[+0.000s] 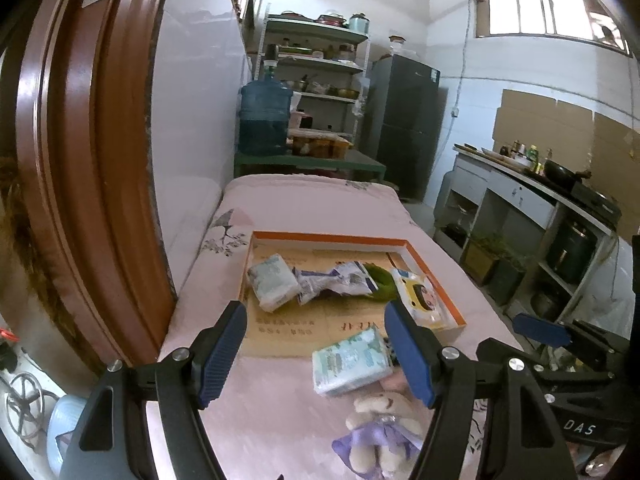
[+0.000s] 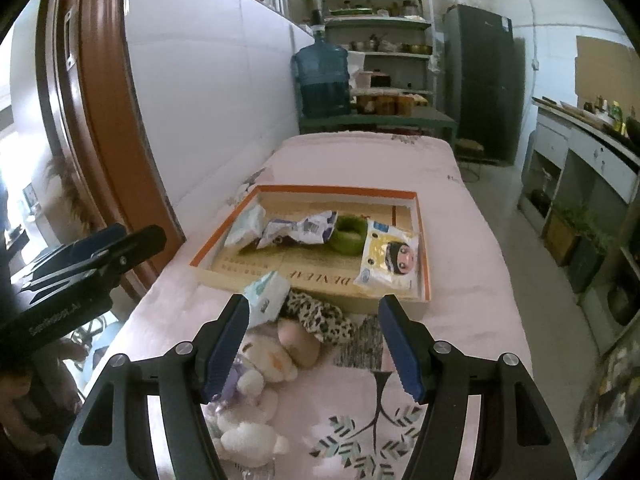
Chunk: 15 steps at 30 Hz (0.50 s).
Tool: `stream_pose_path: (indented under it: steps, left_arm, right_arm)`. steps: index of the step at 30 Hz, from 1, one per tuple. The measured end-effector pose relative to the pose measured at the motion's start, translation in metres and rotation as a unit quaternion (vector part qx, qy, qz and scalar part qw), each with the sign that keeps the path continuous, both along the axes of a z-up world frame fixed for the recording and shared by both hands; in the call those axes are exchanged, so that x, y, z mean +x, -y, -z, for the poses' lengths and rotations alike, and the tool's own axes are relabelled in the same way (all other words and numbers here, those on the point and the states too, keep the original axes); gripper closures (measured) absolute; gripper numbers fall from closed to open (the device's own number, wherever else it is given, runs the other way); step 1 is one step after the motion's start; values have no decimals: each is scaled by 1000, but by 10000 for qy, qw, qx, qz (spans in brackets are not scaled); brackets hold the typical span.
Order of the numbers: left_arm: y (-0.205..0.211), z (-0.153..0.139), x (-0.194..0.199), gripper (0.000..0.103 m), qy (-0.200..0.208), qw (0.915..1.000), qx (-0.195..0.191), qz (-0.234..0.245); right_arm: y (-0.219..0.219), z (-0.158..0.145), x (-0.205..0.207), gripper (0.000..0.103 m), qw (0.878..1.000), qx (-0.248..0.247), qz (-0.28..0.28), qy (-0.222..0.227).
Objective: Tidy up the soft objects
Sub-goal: 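Move both tools back toward the plush toys beside the box, then grasp the purple-dressed teddy bear with left tool while right tool grasps pink-dressed bear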
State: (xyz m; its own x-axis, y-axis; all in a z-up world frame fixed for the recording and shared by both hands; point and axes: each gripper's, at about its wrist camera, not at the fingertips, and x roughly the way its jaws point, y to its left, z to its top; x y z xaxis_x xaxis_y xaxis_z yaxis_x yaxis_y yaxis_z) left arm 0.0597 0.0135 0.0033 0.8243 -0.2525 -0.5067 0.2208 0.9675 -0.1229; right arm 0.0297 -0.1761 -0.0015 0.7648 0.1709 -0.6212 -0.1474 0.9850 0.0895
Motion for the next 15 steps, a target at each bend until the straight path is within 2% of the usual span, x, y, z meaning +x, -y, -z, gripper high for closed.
stream_pose_path:
  steps: [15]
  left_arm:
    - [16,27,-15,32,-192,9992,58,332]
  right_arm:
    - [7,23,-12,34,9996,55,148,-255]
